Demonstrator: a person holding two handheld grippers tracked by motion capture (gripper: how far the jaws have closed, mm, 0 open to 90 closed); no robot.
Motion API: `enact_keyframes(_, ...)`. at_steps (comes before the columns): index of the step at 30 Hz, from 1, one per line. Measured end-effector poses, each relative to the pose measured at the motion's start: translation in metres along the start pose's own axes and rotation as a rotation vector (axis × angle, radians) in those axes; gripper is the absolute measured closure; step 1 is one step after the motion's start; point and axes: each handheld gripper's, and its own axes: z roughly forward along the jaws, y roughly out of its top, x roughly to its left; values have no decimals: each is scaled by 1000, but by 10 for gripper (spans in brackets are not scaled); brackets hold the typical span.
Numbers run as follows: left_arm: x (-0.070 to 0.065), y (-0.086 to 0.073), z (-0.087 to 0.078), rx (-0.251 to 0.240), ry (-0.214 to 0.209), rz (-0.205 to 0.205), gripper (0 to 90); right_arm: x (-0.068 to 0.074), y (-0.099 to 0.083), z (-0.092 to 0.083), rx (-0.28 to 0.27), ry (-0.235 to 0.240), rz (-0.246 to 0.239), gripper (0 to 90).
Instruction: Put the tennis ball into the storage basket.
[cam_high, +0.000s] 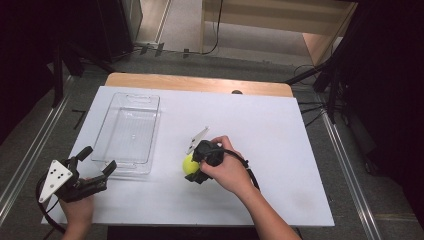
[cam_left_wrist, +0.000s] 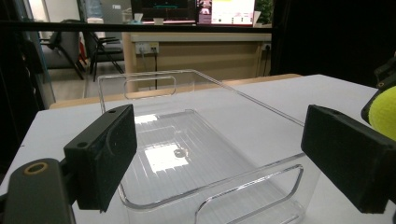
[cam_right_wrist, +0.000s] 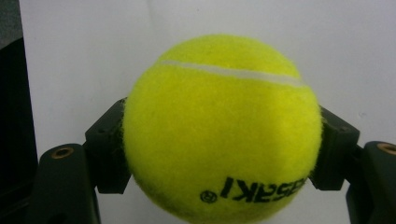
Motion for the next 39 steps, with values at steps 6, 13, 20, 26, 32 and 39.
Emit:
enact_keyframes(6,0,0,0,0,-1,0,111,1,7,-1,0,1,-12,229)
enact_keyframes(13,0,0,0,0,-1,0,111,1,14,-3,-10,2,-27,230)
enact_keyframes(20,0,0,0,-1,0,-2,110,1,22,-3,-14,1,-36,229)
enact_keyframes(26,0,0,0,-2,-1,-3,111,2,30,-4,-9,8,-52,230)
enact_keyframes(32,0,0,0,-4,-2,-5,111,2,38,-6,-16,2,-59,230)
enact_keyframes(39,0,0,0,-4,-1,-7,111,2,47,-7,-10,5,-67,230)
